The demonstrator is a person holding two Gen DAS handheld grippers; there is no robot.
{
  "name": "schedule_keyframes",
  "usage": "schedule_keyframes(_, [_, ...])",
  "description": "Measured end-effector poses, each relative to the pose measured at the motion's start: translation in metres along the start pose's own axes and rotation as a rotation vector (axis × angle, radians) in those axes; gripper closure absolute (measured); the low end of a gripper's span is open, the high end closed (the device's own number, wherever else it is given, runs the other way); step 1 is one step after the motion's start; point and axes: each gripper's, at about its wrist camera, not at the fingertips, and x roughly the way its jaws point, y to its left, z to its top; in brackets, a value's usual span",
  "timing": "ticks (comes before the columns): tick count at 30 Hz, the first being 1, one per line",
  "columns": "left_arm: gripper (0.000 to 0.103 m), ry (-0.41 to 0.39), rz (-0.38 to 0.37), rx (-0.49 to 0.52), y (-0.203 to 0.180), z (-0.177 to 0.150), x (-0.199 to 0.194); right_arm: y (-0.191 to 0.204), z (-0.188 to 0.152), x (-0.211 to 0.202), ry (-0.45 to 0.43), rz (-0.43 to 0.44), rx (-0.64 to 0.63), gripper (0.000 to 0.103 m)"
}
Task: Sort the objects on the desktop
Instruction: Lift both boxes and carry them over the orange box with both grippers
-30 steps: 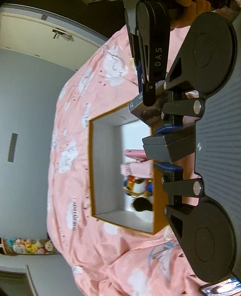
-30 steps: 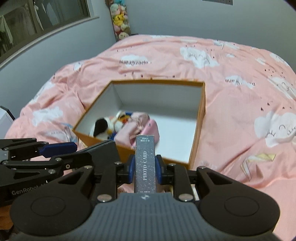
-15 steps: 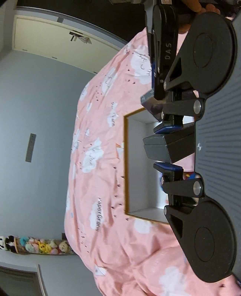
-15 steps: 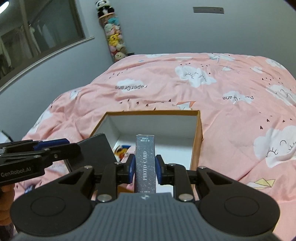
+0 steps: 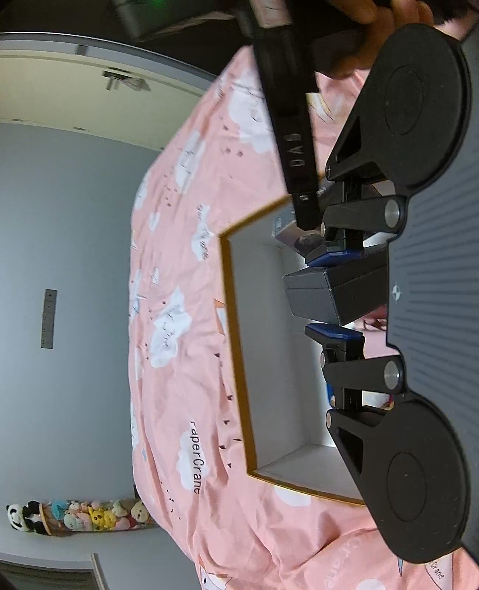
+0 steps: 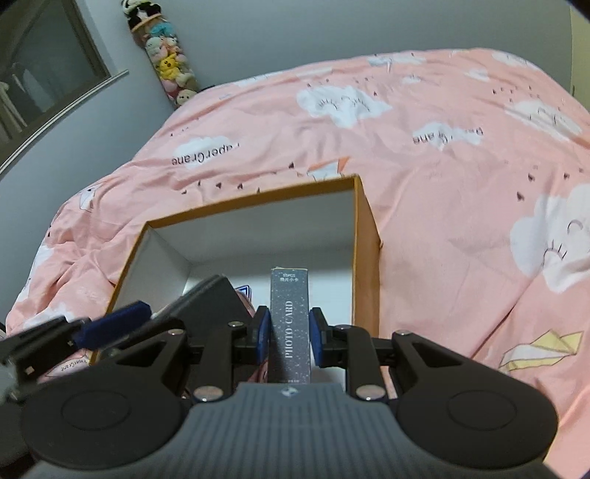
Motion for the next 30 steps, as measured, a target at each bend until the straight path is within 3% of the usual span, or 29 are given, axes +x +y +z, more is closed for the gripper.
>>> schedule_keyframes(9, [0.065,-0.014,0.075,0.167,-0.030,-0.029,0.016,0.000,-0.005,0.020,0.056,-0.017,0.005,0.079])
schedule_keyframes(14, [0.065,-0.001,0.089,0.202,-0.035,-0.037,0.024,-0.002,-0.005,0.028,0.096,-0.014,0.027,0.079])
schedule_keyframes(22, [0.064,0.043,0.073,0.207,-0.036,-0.045,0.030,0.003,-0.003,0.039,0.140,-0.025,0.029,0.078])
schedule_keyframes(30, [0.064,0.085,-0.008,0.160,-0.025,-0.042,0.020,0.012,0.002,0.049,0.204,-0.044,-0.015,0.078])
